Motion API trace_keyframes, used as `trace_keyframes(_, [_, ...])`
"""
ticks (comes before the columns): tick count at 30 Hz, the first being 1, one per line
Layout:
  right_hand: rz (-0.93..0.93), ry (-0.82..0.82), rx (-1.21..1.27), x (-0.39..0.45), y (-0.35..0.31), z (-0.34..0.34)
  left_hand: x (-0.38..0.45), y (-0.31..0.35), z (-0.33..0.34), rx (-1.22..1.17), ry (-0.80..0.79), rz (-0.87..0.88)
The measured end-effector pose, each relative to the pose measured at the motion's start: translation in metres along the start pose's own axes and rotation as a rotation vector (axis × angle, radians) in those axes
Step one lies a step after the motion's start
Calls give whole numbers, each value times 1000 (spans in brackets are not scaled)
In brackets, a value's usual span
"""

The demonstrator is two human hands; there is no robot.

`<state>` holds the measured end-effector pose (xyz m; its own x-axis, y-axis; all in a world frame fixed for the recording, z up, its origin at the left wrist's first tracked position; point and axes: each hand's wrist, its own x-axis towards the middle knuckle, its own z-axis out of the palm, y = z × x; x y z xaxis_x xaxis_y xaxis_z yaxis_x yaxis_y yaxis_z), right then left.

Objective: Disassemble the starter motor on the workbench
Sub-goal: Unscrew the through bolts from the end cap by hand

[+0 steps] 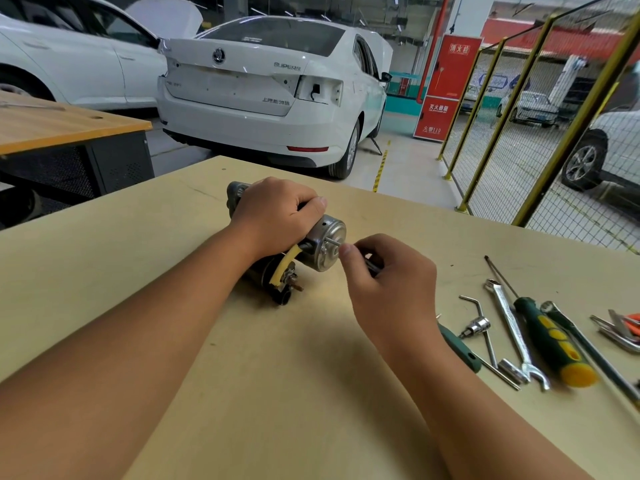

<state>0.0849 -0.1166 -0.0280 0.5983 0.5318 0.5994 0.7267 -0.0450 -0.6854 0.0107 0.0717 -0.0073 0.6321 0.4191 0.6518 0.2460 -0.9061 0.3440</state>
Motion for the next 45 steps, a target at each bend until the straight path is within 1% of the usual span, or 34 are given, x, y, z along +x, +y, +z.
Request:
trace_keyframes(4, [-18, -31, 62, 2, 4, -5, 0, 0, 0, 5, -5, 3])
trace_keyframes(7, [9, -57, 157, 3, 7, -5, 1, 0, 0, 9, -7, 5])
trace_keyframes(10, [74, -87, 282, 3, 7, -3, 0, -1, 0, 9, -8, 10])
trace_keyframes(13, [196, -71, 436, 4, 6, -1, 0, 0, 0, 9, -11, 9])
trace_keyframes(15, [204, -28, 420, 4, 6, -1, 0, 0, 0, 12, -10, 11])
trace_keyframes(20, [127, 29, 377, 4, 9, -5, 0, -1, 0, 3, -6, 12])
trace_keyframes(22, [120, 19, 359, 5, 10, -6, 0, -1, 0, 4, -3, 7])
trace_keyframes(26, [224, -92, 381, 5, 6, -3, 1, -2, 1, 15, 1, 9])
trace_keyframes(29, [225, -135, 187, 8, 6, -4, 1, -3, 2, 10, -6, 1])
trace_keyframes(32, [231, -178, 127, 10, 8, -8, 1, -3, 1, 1, -12, 0])
trace_keyframes(37, [104, -89, 130, 6, 9, -7, 0, -2, 0, -9, -18, -8])
trace_keyframes(39, [83, -73, 116, 4, 10, -6, 0, -2, 0, -6, -16, -12])
trace_keyframes(42, [101, -91, 127, 2, 10, -5, 1, -3, 1, -10, -8, -14])
trace_keyframes(45, [171, -125, 156, 2, 8, -4, 1, -3, 1, -6, -8, -13])
